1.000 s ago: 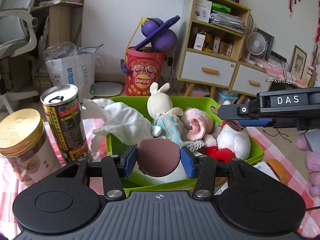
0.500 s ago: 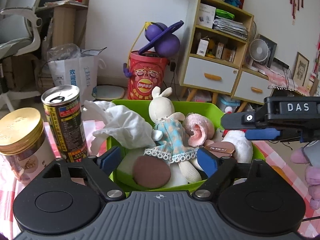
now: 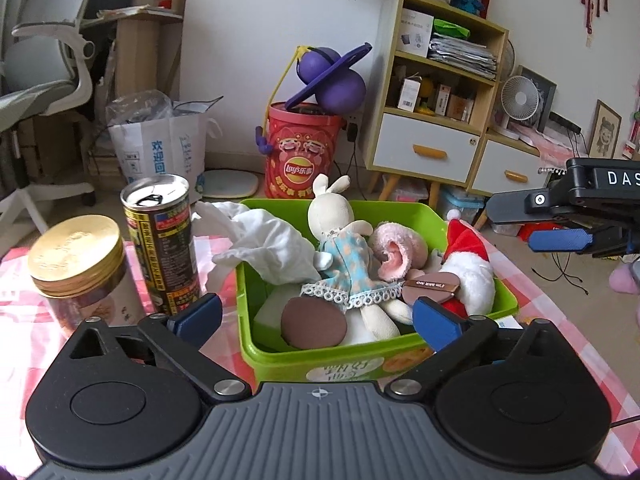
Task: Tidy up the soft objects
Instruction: 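Open the left tool dropping the plain puff into the bin while the right tool releases its puff, then grasp the crumpled white cloth with the left tool while the right tool grasps the hamburger plush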
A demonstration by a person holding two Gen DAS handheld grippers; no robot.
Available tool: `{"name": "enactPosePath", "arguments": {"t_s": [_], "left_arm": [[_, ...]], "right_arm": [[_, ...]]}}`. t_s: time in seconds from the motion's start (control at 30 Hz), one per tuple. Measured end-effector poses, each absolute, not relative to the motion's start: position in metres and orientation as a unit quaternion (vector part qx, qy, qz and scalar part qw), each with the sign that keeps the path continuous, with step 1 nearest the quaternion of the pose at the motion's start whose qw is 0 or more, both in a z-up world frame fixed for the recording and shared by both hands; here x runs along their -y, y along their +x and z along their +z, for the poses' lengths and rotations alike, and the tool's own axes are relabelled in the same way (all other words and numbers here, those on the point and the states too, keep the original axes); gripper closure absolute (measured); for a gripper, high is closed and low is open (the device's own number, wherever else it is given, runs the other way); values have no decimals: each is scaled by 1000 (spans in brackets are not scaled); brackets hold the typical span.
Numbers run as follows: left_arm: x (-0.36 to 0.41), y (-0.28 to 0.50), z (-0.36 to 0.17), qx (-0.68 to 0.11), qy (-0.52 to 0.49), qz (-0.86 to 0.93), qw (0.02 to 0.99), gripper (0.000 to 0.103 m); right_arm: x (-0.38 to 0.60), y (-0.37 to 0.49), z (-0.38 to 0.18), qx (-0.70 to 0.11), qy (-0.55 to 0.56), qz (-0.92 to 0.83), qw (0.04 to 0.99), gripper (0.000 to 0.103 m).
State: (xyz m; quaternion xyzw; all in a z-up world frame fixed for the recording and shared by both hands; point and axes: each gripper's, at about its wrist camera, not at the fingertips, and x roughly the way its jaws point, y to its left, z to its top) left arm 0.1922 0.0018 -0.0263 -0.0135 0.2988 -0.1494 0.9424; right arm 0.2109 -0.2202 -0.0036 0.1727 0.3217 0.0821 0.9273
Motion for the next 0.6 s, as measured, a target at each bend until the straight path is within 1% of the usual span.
{"name": "enactPosePath", "arguments": {"t_s": [0.07,0.33,0.43,0.6], "left_arm": [[-4,186,-23,-299,-12,-152,942,5],[-20,148,-19,-311,3,-177,934,5],[-34,129,-17,-313,12,-184,931,5],[-63,103,-17,-330,22,-187,925,5]], "right_arm": [[221,205,0,-319,172,78,929,29],[220,165,4,-309,157,71,935,28],[218,144,4,-300,140,65,941,26],[218,112,4,-303,144,45,941,24]]}}
